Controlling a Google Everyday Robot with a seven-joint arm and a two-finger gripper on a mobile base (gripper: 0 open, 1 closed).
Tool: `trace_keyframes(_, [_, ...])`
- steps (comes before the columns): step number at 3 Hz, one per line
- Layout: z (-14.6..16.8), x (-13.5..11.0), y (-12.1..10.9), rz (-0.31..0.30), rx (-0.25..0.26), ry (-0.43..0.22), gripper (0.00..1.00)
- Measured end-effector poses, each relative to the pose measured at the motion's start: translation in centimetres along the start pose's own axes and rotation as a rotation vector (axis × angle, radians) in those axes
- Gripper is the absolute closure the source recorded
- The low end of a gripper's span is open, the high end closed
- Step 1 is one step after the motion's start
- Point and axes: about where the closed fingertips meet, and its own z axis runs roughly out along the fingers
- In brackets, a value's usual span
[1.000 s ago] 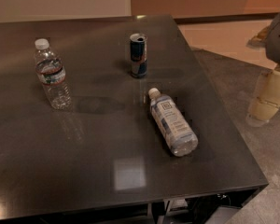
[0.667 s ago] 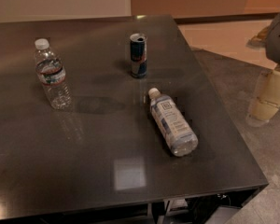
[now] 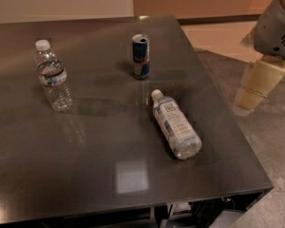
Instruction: Place blue plastic bottle upright
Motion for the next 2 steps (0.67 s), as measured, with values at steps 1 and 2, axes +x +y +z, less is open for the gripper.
trace_keyframes(1, [1.9, -2.4, -1.5, 0.096, -0.05, -0.033, 0.0])
trace_keyframes(2, [3.0, -5.2, -2.1, 0.205, -0.07, -0.047, 0.0])
